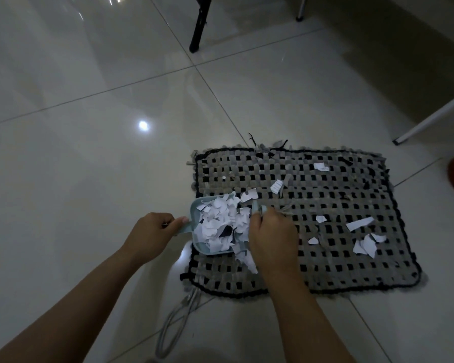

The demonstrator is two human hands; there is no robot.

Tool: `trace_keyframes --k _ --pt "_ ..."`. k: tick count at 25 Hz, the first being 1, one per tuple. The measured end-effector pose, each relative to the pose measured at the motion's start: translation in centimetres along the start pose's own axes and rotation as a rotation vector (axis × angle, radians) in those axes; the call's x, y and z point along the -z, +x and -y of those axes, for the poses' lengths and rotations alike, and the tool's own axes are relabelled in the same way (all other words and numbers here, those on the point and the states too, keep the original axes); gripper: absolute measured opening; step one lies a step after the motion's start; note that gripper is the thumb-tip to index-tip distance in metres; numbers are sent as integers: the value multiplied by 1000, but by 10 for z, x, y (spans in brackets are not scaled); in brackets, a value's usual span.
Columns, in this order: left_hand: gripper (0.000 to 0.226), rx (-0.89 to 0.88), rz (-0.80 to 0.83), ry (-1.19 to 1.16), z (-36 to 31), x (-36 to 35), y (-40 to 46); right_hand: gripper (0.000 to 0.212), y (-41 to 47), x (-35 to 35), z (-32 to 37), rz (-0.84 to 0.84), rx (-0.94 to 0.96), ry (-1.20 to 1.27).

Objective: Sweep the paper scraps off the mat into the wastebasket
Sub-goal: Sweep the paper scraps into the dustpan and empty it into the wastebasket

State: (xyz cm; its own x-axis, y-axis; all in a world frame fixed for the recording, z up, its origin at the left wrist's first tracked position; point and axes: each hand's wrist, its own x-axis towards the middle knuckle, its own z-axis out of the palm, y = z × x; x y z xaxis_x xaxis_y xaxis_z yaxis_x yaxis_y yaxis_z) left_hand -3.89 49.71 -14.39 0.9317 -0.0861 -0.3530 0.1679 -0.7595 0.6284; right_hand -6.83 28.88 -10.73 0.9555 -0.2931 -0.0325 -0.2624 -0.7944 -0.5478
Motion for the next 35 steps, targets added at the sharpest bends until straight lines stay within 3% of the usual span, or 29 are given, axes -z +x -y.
trace_keyframes --k 4,11,16,19,22,28,35 --pt "47 24 -17 -52 -1 0 -4 46 13 7 5 106 79 -6" --pt "50 100 -74 -110 -3 -2 -6 32 61 25 -2 28 133 -85" --pt "48 135 -95 -138 -4 -6 -9 23 79 11 15 244 315 -218" --pt "49 156 -95 -217 -6 -7 -10 33 61 8 19 343 401 -232" --pt "49 156 -111 -279 -13 -7 -10 17 45 7 13 342 452 -250" --pt "46 95 -124 -379 -53 5 2 21 64 41 11 285 449 -243" --pt "47 -88 -62 -412 -184 10 46 22 124 150 -17 105 400 -315"
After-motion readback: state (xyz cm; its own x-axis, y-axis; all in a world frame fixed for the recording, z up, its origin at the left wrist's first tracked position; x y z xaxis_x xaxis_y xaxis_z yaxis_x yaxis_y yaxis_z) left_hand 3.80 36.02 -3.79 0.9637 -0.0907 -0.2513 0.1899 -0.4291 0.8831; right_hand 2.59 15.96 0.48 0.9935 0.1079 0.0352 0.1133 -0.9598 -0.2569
